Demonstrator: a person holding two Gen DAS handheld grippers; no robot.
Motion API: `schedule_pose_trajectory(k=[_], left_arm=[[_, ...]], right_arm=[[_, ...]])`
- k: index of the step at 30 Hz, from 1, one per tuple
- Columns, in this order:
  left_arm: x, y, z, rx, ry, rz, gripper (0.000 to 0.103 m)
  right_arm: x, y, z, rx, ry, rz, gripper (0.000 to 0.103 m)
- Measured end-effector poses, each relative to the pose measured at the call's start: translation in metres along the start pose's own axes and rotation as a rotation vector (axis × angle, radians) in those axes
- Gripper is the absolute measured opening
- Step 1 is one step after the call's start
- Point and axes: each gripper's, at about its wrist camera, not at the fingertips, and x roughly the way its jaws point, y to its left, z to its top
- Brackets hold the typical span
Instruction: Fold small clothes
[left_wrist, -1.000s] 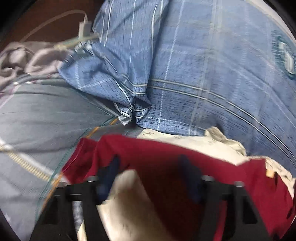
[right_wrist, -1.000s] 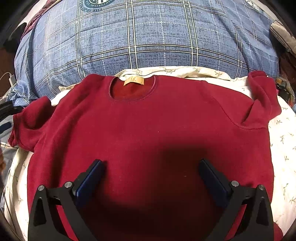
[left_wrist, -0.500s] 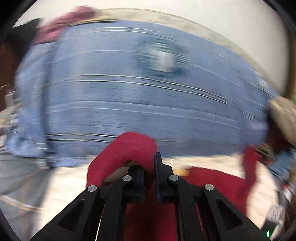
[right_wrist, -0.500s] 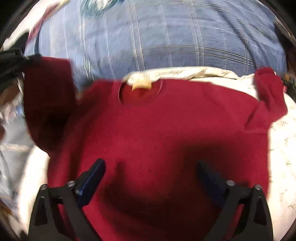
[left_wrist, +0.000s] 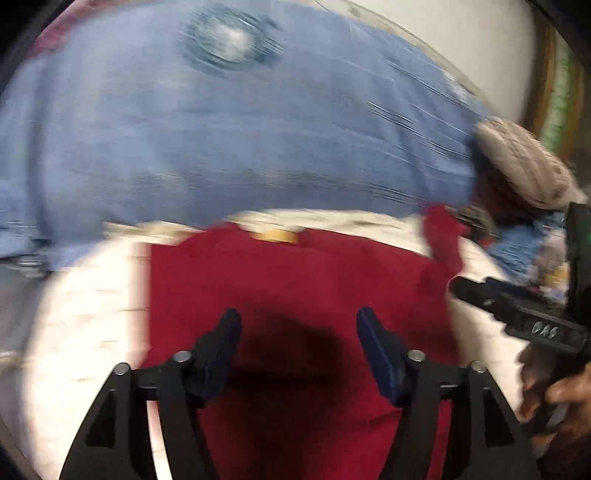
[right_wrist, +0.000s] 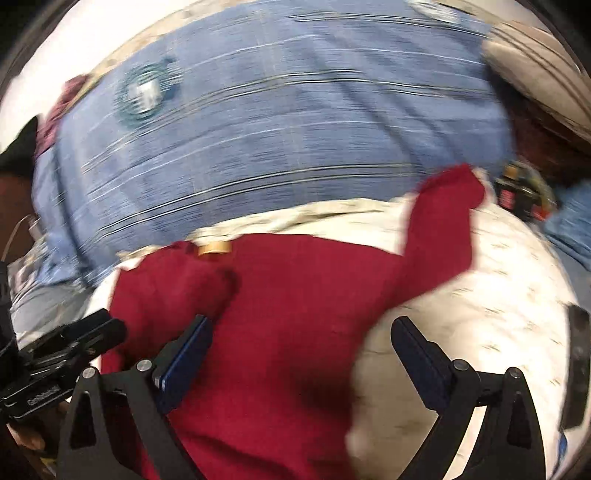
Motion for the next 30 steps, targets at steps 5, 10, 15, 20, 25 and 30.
schedule_pose_trajectory(k=[5,10,15,20,25,30], left_arm=[[-0.009,0.051,-0.017,-0.094,-0.085,0.286,0.075],[0.03,0.07,-0.025,-0.155,0.026,0.249,0.073],[0.049,0.072,-0.029,-0.078,0.089,0.292,0.074],[0.053,0.077,-0.034,-0.071,0.11,0.289,0.074],[0.048,0.078,-0.037,-0.085,0.079,0.283,0.074],[0.05,0.078,-0.042,-0.08,0.106,0.31,0.074]], right_arm=[[0.033,0.068,0.006,-0.185,0.017,0.045,0.096],[0.071,0.138,0.01,-0.366,0.057,0.086,0.093],[0.15,0.169,0.007,-0.457,0.218,0.026,0.063],[0.137,0.134,0.016,-0.335,0.198,0.075,0.011],[0.071,0.056,0.03,-0.151,0.081,0.028,0.013],[0.043,-0.028,0.005,0.014,0.204,-0.109,0.058]])
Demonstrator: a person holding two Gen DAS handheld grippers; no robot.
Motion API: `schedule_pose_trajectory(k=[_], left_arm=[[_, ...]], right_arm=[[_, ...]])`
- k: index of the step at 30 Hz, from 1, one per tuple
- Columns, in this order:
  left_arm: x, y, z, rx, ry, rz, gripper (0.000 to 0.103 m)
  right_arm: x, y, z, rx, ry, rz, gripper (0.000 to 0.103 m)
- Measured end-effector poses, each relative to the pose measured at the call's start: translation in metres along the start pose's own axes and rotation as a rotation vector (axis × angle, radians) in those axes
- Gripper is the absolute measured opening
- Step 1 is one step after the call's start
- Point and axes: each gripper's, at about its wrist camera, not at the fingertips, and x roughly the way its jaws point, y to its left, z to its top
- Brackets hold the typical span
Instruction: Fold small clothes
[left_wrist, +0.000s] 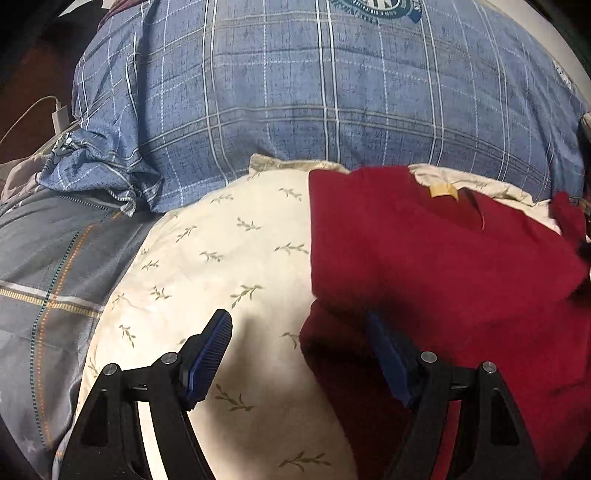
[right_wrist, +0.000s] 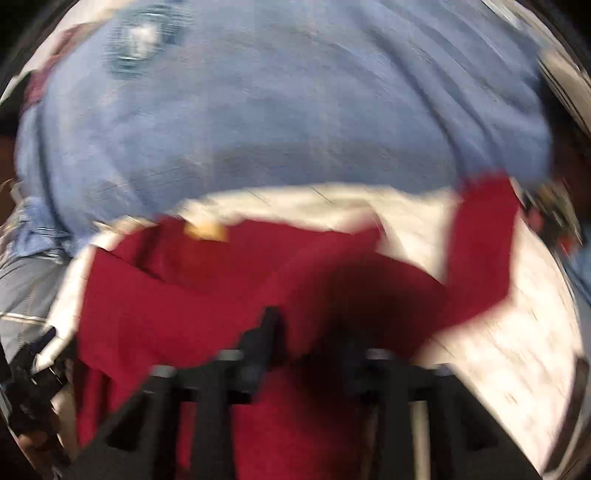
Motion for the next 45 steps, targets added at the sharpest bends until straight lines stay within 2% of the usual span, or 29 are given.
schedule_pose_trajectory(k=[2,4,6,8,10,13,15,16,19,20,21,22,25,31,33,34,36,37,38,40,42,45], left_arm=[[-0.004,0.002,0.001,-0.011,-0.001,0.005,0.074],[-0.007,0.006,0.002,-0.033,-0.005,0.012,0.074],[-0.008,0.009,0.002,-0.046,-0.003,0.016,0.074],[-0.01,0.013,0.002,-0.05,0.0,0.018,0.074],[-0.013,0.019,0.002,-0.057,-0.004,0.025,0.074],[-0.015,0.034,0.004,-0.079,-0.011,0.049,0.074],[-0.011,0.044,0.006,-0.105,0.008,0.053,0.074],[-0.009,0.049,0.006,-0.121,0.016,0.048,0.074],[-0.004,0.062,0.009,-0.16,0.024,0.046,0.074],[-0.002,0.064,0.011,-0.165,0.029,0.047,0.074],[0.0,0.067,0.012,-0.17,0.034,0.044,0.074],[0.0,0.07,0.012,-0.175,0.035,0.038,0.074],[-0.004,0.076,0.016,-0.195,0.001,0.057,0.074],[-0.015,0.081,0.013,-0.22,-0.057,0.033,0.074],[-0.017,0.078,0.011,-0.21,-0.072,0.026,0.074],[-0.017,0.075,0.011,-0.201,-0.074,0.014,0.074],[-0.016,0.068,0.009,-0.176,-0.069,-0.005,0.074],[-0.017,0.066,0.009,-0.165,-0.068,-0.01,0.074],[-0.017,0.062,0.009,-0.147,-0.07,-0.02,0.074],[-0.018,0.059,0.009,-0.13,-0.074,-0.035,0.074],[-0.02,0.056,0.008,-0.13,-0.074,-0.058,0.074],[-0.02,0.05,0.008,-0.118,-0.064,-0.096,0.075]], right_arm=[[-0.016,-0.012,-0.006,0.031,-0.03,-0.018,0.058],[-0.034,-0.005,-0.003,0.009,-0.098,0.009,0.059],[-0.045,0.026,0.006,-0.057,-0.163,0.142,0.065],[-0.032,0.074,0.014,-0.188,-0.134,0.332,0.07],[-0.012,0.12,0.019,-0.296,-0.099,0.421,0.069],[0.024,0.192,0.025,-0.466,-0.094,0.433,0.069],[0.048,0.23,0.033,-0.563,-0.049,0.484,0.069],[0.057,0.244,0.033,-0.602,-0.031,0.48,0.069],[0.092,0.279,0.036,-0.702,-0.002,0.394,0.068],[0.104,0.285,0.034,-0.724,0.042,0.385,0.065],[0.111,0.283,0.037,-0.737,0.077,0.39,0.044],[0.115,0.285,0.034,-0.756,0.103,0.393,0.018],[0.105,0.294,0.027,-0.801,0.041,0.417,0.01],[0.123,0.328,0.037,-0.652,0.044,0.492,0.007],[0.128,0.333,0.038,-0.615,0.037,0.479,0.008],[0.127,0.331,0.04,-0.575,0.041,0.489,0.013],[0.118,0.316,0.044,-0.503,0.043,0.503,0.016],[0.107,0.303,0.048,-0.48,0.044,0.507,0.03],[0.093,0.287,0.048,-0.464,0.039,0.513,0.049],[0.069,0.254,0.046,-0.452,0.007,0.497,0.068],[0.046,0.213,0.041,-0.464,-0.04,0.415,0.072],[0.034,0.148,0.039,-0.457,-0.054,0.227,0.073]])
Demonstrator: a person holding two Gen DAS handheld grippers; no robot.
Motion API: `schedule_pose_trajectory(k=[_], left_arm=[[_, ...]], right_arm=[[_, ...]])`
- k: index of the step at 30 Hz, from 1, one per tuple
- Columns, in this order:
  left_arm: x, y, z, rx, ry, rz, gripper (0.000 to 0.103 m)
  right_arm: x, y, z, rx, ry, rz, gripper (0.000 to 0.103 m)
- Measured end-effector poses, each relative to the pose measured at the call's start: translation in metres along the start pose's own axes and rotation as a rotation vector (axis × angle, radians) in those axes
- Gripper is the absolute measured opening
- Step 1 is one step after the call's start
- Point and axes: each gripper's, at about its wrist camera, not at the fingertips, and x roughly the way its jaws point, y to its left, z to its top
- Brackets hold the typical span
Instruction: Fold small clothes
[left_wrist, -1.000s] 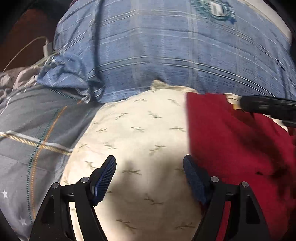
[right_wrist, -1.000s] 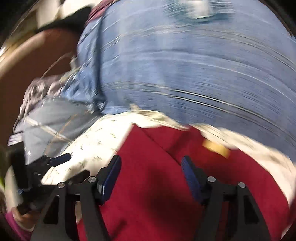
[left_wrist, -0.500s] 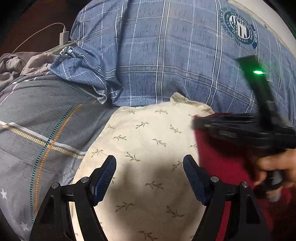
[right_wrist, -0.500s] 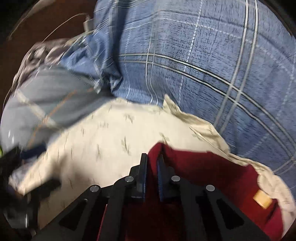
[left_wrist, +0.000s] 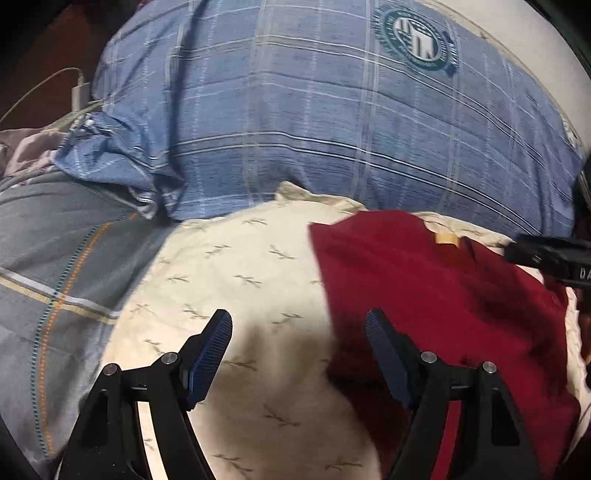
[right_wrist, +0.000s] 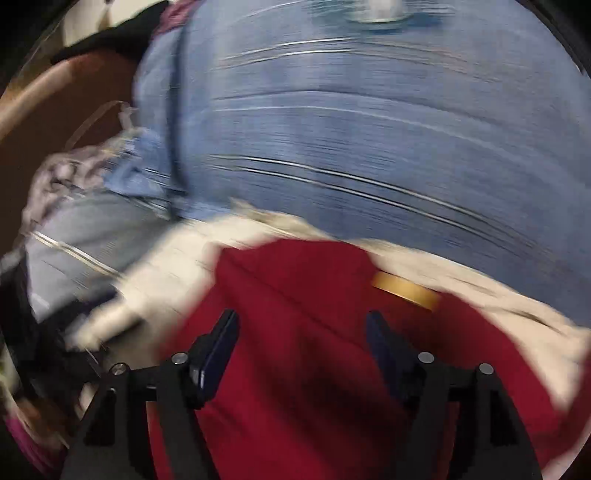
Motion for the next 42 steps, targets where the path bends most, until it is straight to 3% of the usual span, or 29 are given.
schedule_pose_trajectory(k=[4,8,9,10,11,18,20,22,24,26,28,29,31,32,35,37,39,42], left_arm=[[0.009,-0.007,-0.002,0.028,0.019,0.025,0.074],[0.019,-0.015,-0.003,0.048,0.041,0.043,0.075],[0.021,-0.017,-0.003,0.055,0.044,0.049,0.075],[0.023,-0.018,-0.004,0.061,0.046,0.056,0.075],[0.024,-0.02,-0.005,0.066,0.047,0.061,0.075],[0.032,-0.025,-0.008,0.073,0.047,0.073,0.075],[0.033,-0.026,-0.009,0.074,0.049,0.065,0.075],[0.033,-0.027,-0.009,0.081,0.047,0.071,0.075],[0.031,-0.027,-0.009,0.086,0.046,0.067,0.075],[0.028,-0.024,-0.008,0.079,0.044,0.061,0.075],[0.025,-0.021,-0.007,0.068,0.039,0.064,0.075],[0.024,-0.019,-0.007,0.065,0.04,0.072,0.075],[0.022,-0.015,-0.005,0.054,0.039,0.083,0.075],[0.021,-0.013,-0.005,0.044,0.037,0.087,0.075],[0.018,-0.007,-0.004,0.015,0.042,0.079,0.075],[0.014,-0.004,-0.005,0.01,0.049,0.067,0.075],[0.008,0.0,-0.004,0.008,0.042,0.091,0.075],[0.003,0.012,-0.001,-0.024,0.029,0.13,0.075]], right_arm=[[-0.009,-0.077,-0.035,0.104,0.082,-0.223,0.073],[-0.003,-0.119,-0.065,0.211,0.151,-0.23,0.068],[0.001,-0.119,-0.068,0.202,0.169,-0.243,0.061],[0.007,-0.114,-0.072,0.179,0.187,-0.251,0.028],[0.011,-0.11,-0.074,0.151,0.192,-0.26,0.005],[-0.002,-0.109,-0.053,0.148,0.033,-0.364,0.004],[0.005,-0.114,-0.05,0.157,0.023,-0.412,0.005],[0.015,-0.12,-0.055,0.184,0.058,-0.385,0.005],[0.018,-0.121,-0.062,0.228,0.094,-0.358,0.014],[0.006,-0.12,-0.066,0.267,0.067,-0.339,0.036],[-0.02,-0.109,-0.07,0.326,0.011,-0.266,0.047],[-0.027,-0.102,-0.071,0.332,-0.001,-0.223,0.047],[-0.044,-0.068,-0.076,0.301,-0.014,-0.008,0.047],[-0.048,-0.052,-0.079,0.269,-0.015,0.058,0.047],[-0.051,0.003,-0.087,0.128,-0.02,0.102,0.048],[-0.043,0.024,-0.092,0.101,-0.007,0.137,0.048],[-0.033,0.045,-0.092,0.094,0.04,0.225,0.048],[-0.024,0.072,-0.091,0.126,0.042,0.361,0.05]])
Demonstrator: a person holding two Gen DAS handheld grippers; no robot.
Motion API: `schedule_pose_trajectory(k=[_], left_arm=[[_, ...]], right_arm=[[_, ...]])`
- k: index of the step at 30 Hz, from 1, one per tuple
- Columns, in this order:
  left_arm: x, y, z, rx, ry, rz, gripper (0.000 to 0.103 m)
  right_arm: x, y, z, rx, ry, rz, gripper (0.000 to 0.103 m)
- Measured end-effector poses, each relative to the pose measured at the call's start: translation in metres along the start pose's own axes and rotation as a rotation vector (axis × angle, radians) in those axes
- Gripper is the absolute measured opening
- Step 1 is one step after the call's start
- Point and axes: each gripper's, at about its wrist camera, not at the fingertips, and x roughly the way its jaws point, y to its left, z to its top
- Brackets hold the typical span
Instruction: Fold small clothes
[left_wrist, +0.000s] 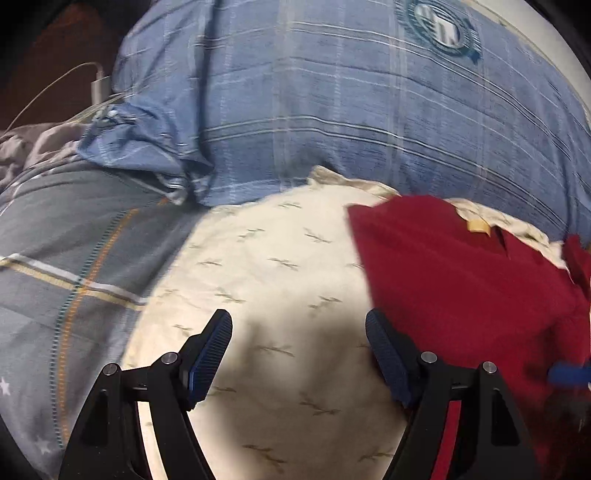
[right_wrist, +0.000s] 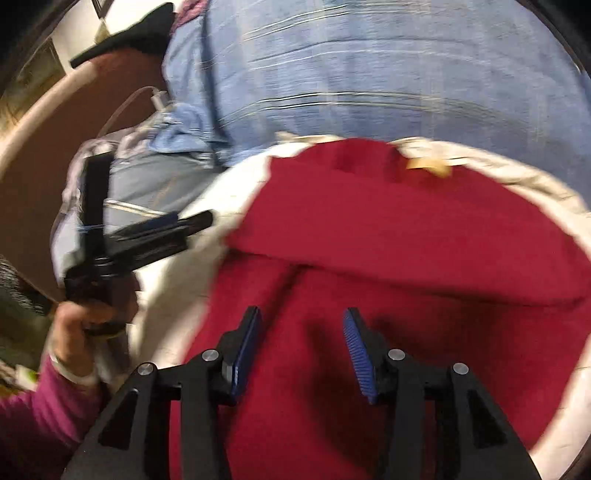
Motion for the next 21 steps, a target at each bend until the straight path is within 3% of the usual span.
schedule_pose_trajectory(k=[2,4,10,15,20,21], left_arm=[[-0.003,0.01,0.003,-0.037,-0.009,0.021,0.075],[-0.006,0.023,0.005,-0.076,-0.022,0.045,0.075],[-0.008,0.042,0.01,-0.131,-0.023,0.055,0.075],[-0.012,0.049,0.014,-0.126,-0.048,0.075,0.075],[-0.014,0.059,0.015,-0.154,-0.057,0.068,0.075],[-0.015,0.06,0.015,-0.157,-0.063,0.075,0.075]], right_arm=[[0.014,0.013,0.004,0.026,-0.003,0.101,0.05],[0.034,0.028,0.01,0.023,-0.003,0.139,0.05],[0.09,0.035,0.029,0.043,0.004,0.076,0.05],[0.107,0.032,0.044,0.086,-0.036,0.035,0.051],[0.119,0.044,0.056,0.059,-0.05,0.041,0.062],[0.119,0.05,0.058,0.038,-0.053,0.08,0.062]])
